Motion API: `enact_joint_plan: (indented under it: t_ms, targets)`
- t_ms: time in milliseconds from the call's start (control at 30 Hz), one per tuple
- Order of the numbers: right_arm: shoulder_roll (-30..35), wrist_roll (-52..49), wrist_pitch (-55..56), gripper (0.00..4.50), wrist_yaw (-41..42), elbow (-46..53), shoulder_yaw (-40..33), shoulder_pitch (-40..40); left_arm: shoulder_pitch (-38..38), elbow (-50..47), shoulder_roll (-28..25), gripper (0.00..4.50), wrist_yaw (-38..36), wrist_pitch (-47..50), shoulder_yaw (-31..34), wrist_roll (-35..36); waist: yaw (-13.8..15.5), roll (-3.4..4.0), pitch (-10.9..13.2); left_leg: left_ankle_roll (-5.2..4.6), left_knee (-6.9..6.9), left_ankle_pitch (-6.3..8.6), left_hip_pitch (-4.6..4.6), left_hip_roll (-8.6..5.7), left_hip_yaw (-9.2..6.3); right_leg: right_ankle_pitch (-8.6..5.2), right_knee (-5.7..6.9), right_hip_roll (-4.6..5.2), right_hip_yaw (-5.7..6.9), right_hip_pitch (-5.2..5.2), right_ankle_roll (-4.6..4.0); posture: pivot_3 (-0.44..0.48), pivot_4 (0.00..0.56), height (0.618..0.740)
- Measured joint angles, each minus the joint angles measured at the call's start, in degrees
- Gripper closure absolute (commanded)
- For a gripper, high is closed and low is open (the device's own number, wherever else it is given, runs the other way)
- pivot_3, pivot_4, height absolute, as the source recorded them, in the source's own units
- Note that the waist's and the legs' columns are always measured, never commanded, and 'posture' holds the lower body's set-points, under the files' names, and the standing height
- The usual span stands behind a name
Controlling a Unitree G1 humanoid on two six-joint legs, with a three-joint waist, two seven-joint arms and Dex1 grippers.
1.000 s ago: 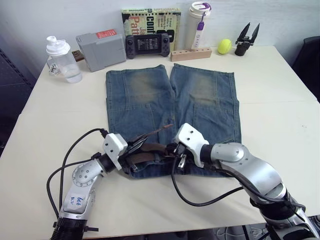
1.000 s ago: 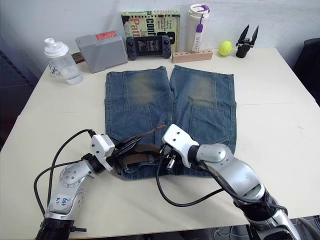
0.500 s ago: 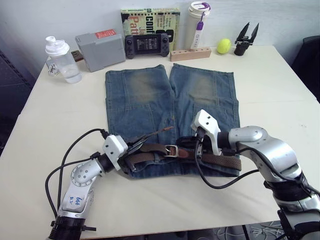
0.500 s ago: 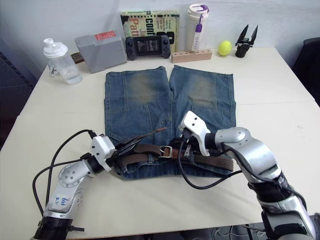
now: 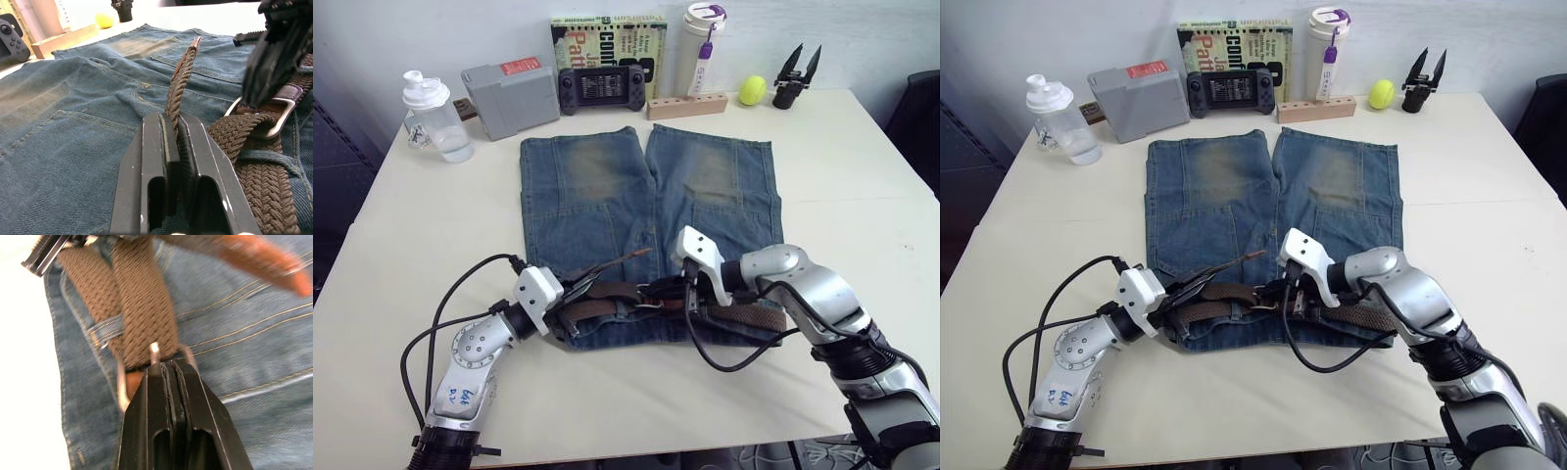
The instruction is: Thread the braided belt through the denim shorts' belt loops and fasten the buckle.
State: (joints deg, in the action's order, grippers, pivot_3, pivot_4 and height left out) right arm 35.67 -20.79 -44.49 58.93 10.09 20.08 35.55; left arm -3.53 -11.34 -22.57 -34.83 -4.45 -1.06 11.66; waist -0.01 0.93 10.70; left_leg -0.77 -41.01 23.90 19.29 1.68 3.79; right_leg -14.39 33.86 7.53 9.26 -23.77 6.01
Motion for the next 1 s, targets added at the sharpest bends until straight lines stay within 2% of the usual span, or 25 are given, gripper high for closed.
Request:
enact_joint_plan:
  t_ms: [467, 667, 933, 1000]
  targets:
    - [0.04, 6.03, 4.72, 4.42, 4.54, -3.83, 5.87, 4.47, -0.73, -0.29, 0.16, 4.50, 0.18, 0.00, -0.17, -0.59, -0.07, 0.00, 0.00, 0.00, -0.02, 0.00, -0.06, 0.01, 0.02, 0.00, 0.02, 0.00, -0.01, 0.02, 0.00, 0.000, 0.150, 0.722]
    - [0.77, 10.29, 5.71, 4.42, 8.83, -5.24, 10.10, 8.55, -5.31, -0.28, 0.07, 4.50, -0.56, 0.18, -0.97, -0.60, 0.01, -0.03, -0.05, 0.00, -0.03, 0.00, -0.08, -0.01, -0.02, 0.00, 0.02, 0.02, 0.01, 0.08, 0.00, 0.000, 0.150, 0.722]
    - [-1.86, 12.74, 5.28, 4.42, 10.57, -7.94, 12.54, 10.96, -11.38, -0.32, -0.05, 4.50, -2.20, 1.39, -1.89, -0.40, -0.21, -0.14, -0.45, 0.02, -0.01, -0.01, -0.12, 0.02, -0.01, 0.00, 0.02, -0.04, 0.04, 0.10, 0.00, 0.000, 0.150, 0.722]
    - [-3.88, 14.77, 5.23, 4.42, 10.89, -8.72, 13.79, 12.03, -15.47, -0.26, -0.05, 4.50, -3.94, 3.24, -2.99, 0.04, -1.27, -0.15, -0.79, 0.08, 0.07, -0.03, -0.19, 0.07, -0.01, -0.03, 0.02, -0.10, 0.06, 0.10, -0.05, 0.000, 0.150, 0.722]
